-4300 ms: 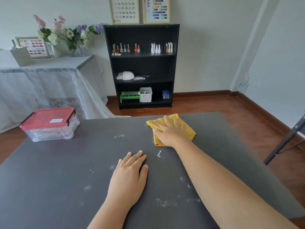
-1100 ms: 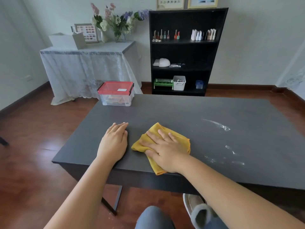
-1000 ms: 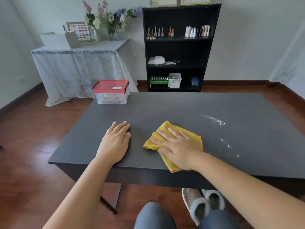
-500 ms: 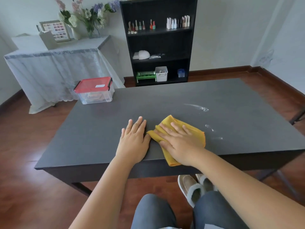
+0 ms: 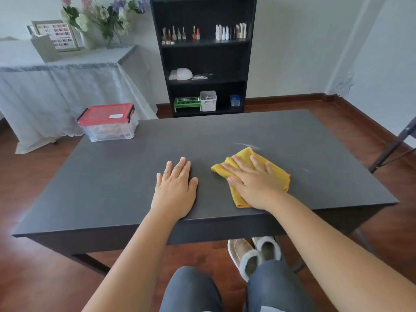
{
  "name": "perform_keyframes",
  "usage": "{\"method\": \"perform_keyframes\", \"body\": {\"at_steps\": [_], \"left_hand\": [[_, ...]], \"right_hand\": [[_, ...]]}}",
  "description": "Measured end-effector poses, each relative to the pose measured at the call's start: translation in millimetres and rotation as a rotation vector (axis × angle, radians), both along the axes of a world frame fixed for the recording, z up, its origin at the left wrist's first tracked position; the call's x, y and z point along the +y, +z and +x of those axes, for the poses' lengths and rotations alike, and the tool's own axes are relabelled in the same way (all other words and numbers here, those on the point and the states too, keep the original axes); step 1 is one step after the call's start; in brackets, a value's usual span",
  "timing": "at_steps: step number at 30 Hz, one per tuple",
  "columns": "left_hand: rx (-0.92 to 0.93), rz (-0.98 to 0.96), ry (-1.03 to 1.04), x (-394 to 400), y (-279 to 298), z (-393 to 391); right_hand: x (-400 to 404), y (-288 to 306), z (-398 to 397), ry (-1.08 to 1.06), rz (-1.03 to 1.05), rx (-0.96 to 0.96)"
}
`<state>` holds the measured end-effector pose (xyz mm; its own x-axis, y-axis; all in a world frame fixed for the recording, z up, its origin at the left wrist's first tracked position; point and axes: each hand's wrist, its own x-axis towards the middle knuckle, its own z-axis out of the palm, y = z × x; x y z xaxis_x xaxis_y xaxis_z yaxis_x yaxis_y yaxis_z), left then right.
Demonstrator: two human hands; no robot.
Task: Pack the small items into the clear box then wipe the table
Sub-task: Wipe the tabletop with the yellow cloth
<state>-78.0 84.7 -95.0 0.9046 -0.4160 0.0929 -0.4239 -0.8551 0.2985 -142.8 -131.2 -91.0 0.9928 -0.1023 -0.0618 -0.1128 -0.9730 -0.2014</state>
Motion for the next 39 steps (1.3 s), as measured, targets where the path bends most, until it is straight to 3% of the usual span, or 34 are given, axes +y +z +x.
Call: {"method": "perform_keyframes", "body": {"at_steps": [4, 8, 12, 19, 23, 28, 32, 39], "left_hand": [[-0.004, 0.011, -0.008, 0.4, -1.0, 2.5], [-0.013, 0.019, -0.033, 0.6, -2.1, 1.9], [-0.018, 0.027, -0.037, -1.0, -2.4, 1.7], [-0.003, 0.014, -0.031, -0.5, -1.6, 3.3], [0.001, 0.016, -0.043, 0.2, -2.3, 6.3], [0.002, 0.032, -0.066, -1.1, -2.9, 10.0], [0.002, 0.048, -0.06, -5.3, -2.4, 13.7], [-0.008, 0.029, -0.032, -7.6, -1.8, 15.7]], "right_hand": [[-48.5, -1.7, -34.2, 0.006, 0.035, -0.004], [-109.3, 1.1, -32.6, -0.273, -0.034, 0.032], [-105.8, 3.3, 18.6, -0.448, -0.036, 0.041], [-20.3, 4.3, 65.2, -0.199, 0.035, 0.05], [-40.8, -4.4, 37.1, -0.016, 0.021, 0.026], [-98.0, 3.6, 51.1, -0.268, -0.009, 0.03], [-60.5, 11.3, 96.5, -0.348, 0.011, 0.051], [27.0, -2.8, 92.8, 0.056, 0.012, 0.041]]}}
